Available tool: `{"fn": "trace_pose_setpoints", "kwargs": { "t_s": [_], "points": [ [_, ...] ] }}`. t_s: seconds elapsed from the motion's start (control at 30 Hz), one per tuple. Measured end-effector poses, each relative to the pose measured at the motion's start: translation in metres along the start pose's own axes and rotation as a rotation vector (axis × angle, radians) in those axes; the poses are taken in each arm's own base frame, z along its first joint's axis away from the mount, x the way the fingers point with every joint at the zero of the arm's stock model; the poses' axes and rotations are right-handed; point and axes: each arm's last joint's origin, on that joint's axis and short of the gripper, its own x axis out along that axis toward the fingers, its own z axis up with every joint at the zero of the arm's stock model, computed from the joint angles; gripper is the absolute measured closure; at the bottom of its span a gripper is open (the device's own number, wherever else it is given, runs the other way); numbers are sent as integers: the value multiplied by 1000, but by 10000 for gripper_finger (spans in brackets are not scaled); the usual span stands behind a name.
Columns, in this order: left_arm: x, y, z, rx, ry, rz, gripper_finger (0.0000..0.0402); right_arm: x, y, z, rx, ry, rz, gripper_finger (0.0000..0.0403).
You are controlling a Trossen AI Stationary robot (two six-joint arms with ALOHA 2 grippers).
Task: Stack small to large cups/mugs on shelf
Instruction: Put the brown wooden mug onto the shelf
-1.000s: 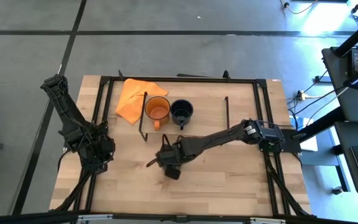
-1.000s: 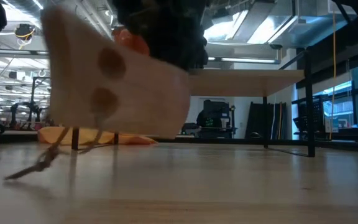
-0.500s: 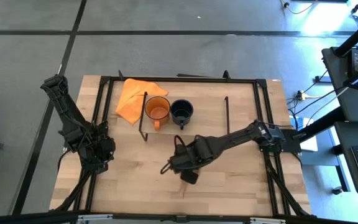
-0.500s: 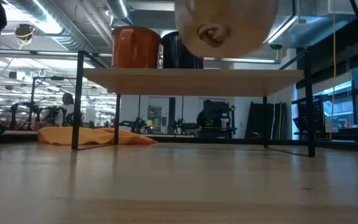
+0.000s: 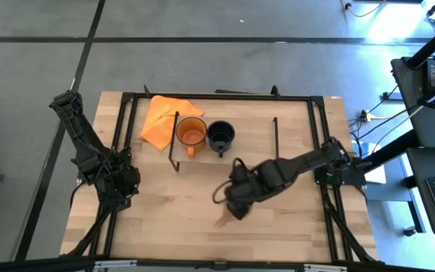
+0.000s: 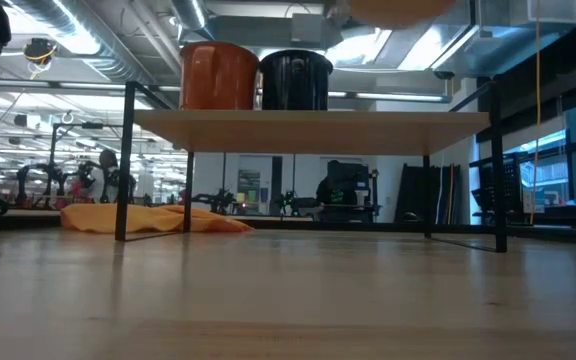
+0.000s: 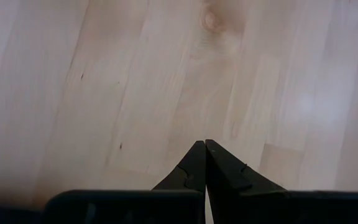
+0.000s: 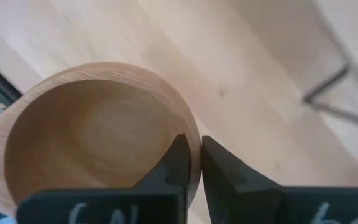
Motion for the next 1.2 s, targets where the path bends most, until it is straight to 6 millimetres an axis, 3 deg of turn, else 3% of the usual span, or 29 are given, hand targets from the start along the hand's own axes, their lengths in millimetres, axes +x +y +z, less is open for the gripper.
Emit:
{"fn": "trace_pose_setpoints", "kwargs": {
  "t_s": [0.1,0.23,0.37,0.53,0.8,1.03,1.2],
  "points": [
    [0,0,0,29,1,3,401,1,-11,-16,45,21,-38,376],
    [0,1,0,65,2,8,401,6,-42,-31,159,-47,-149,376],
    [0,2,-1,84,20,21,401,6,-71,-37,219,-113,-209,376],
    [0,3,-2,86,47,19,401,-11,-95,-36,184,-172,-192,376],
    [0,3,-2,85,47,18,401,-40,-134,-10,43,-258,-188,376],
    [0,2,-2,48,48,14,401,-41,-166,25,-166,-198,-253,376],
    [0,2,-2,8,39,14,401,-41,-186,53,-324,-158,-171,376]
  ]
}}
